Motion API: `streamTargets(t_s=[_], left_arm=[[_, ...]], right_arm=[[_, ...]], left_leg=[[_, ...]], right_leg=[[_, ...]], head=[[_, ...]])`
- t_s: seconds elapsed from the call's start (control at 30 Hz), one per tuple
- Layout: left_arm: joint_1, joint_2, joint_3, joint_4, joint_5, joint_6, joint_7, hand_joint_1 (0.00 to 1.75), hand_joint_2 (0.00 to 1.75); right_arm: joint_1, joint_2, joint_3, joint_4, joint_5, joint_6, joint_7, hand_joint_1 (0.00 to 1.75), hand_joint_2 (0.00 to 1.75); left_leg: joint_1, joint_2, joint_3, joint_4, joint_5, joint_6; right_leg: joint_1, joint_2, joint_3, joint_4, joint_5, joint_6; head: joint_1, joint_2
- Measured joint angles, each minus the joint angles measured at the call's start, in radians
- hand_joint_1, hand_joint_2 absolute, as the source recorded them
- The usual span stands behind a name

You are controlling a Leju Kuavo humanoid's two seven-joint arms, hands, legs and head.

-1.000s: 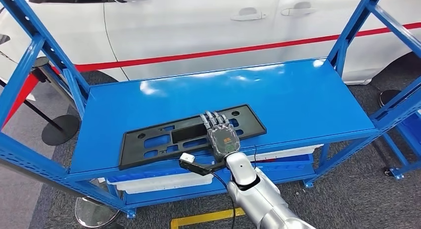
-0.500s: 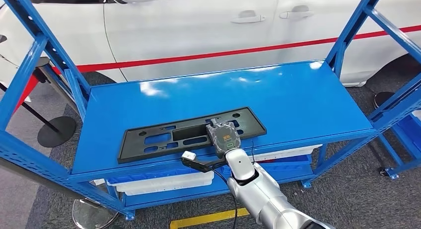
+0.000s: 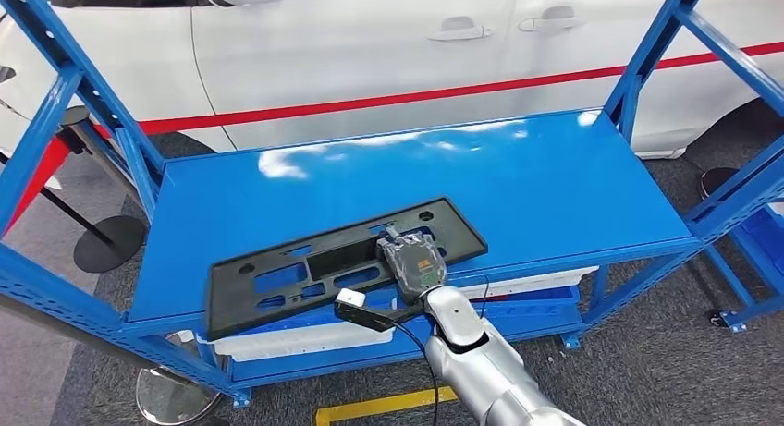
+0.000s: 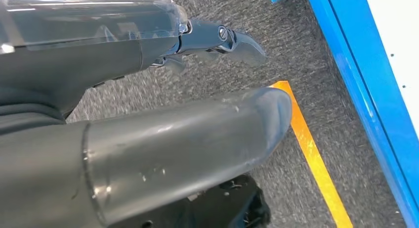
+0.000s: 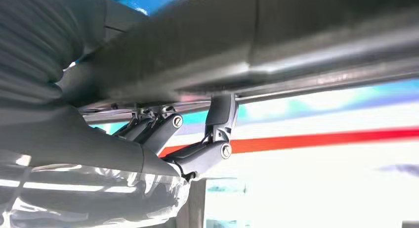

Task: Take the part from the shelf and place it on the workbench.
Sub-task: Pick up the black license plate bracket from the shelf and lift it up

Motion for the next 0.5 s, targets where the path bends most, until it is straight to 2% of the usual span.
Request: streamTargets(t_s=[0.07, 0.13, 0.17, 0.2, 0.23, 0.27, 0.33, 0.37, 0.4, 0.5], left_arm=[[0.000, -0.001, 0.009, 0.000, 0.013, 0.006, 0.000, 0.00, 0.00], [0.001, -0.003, 0.021, 0.000, 0.027, 0.016, 0.001, 0.00, 0.00], [0.003, -0.003, 0.029, 0.000, 0.034, 0.023, 0.002, 0.00, 0.00], [0.005, -0.003, 0.036, 0.000, 0.041, 0.029, 0.002, 0.00, 0.00], [0.007, -0.003, 0.044, 0.000, 0.048, 0.035, 0.004, 0.00, 0.00], [0.008, -0.003, 0.050, 0.000, 0.053, 0.040, 0.005, 0.00, 0.00], [0.010, -0.003, 0.062, 0.000, 0.058, 0.047, 0.006, 0.00, 0.00], [0.009, -0.003, 0.068, 0.000, 0.060, 0.049, 0.007, 0.00, 0.00], [0.009, -0.003, 0.073, 0.000, 0.062, 0.050, 0.008, 0.00, 0.00], [0.010, -0.004, 0.083, 0.000, 0.068, 0.052, 0.008, 0.00, 0.00]], right_arm=[[0.049, 0.000, 0.002, -0.121, -0.100, 0.001, -0.041, 1.75, 1.75], [0.100, -0.008, 0.008, -0.260, -0.208, -0.002, -0.074, 1.75, 1.75], [0.127, -0.018, 0.014, -0.339, -0.267, -0.005, -0.092, 1.75, 1.75], [0.157, -0.032, 0.021, -0.423, -0.327, -0.009, -0.111, 1.75, 1.75], [0.186, -0.048, 0.028, -0.509, -0.384, -0.014, -0.129, 1.75, 1.75], [0.213, -0.066, 0.034, -0.591, -0.434, -0.020, -0.146, 1.75, 1.75], [0.258, -0.100, 0.041, -0.735, -0.507, -0.032, -0.173, 1.75, 1.75], [0.277, -0.118, 0.043, -0.797, -0.533, -0.038, -0.186, 1.75, 1.75], [0.293, -0.135, 0.045, -0.850, -0.553, -0.042, -0.197, 1.75, 1.75], [0.332, -0.173, 0.051, -0.954, -0.580, -0.045, -0.216, 1.75, 1.75]], left_leg=[[0.002, 0.000, -0.026, 0.058, -0.041, -0.008], [0.004, 0.000, -0.086, 0.188, -0.109, -0.014], [0.004, 0.000, -0.116, 0.251, -0.134, -0.016], [0.004, 0.000, -0.134, 0.288, -0.140, -0.016], [0.004, 0.000, -0.133, 0.286, -0.126, -0.016], [0.004, 0.000, -0.113, 0.243, -0.093, -0.014], [0.003, 0.000, -0.046, 0.101, -0.023, -0.007], [0.001, -0.001, -0.021, 0.048, -0.007, -0.002], [-0.001, -0.002, -0.008, 0.018, -0.003, 0.003], [-0.003, -0.002, -0.005, 0.006, -0.007, 0.018]], right_leg=[[-0.004, -0.001, 0.000, -0.007, 0.005, -0.012], [-0.004, -0.004, -0.002, -0.007, 0.004, -0.016], [-0.002, -0.006, -0.003, -0.006, 0.003, -0.017], [-0.002, -0.007, -0.003, -0.005, 0.001, -0.018], [-0.001, -0.008, -0.001, -0.004, -0.001, -0.017], [-0.001, -0.007, 0.001, -0.003, -0.004, -0.015], [0.000, -0.006, 0.006, 0.002, -0.012, -0.009], [0.001, -0.005, 0.006, 0.005, -0.015, -0.004], [0.002, -0.005, 0.004, 0.007, -0.016, 0.000], [0.002, -0.004, 0.000, 0.010, -0.018, 0.015]], head=[[-0.005, 0.000], [-0.010, 0.000], [-0.011, 0.000], [-0.012, 0.000], [-0.012, 0.000], [-0.012, 0.000], [-0.012, 0.000], [-0.012, 0.000], [-0.011, 0.000], [-0.011, 0.000]])
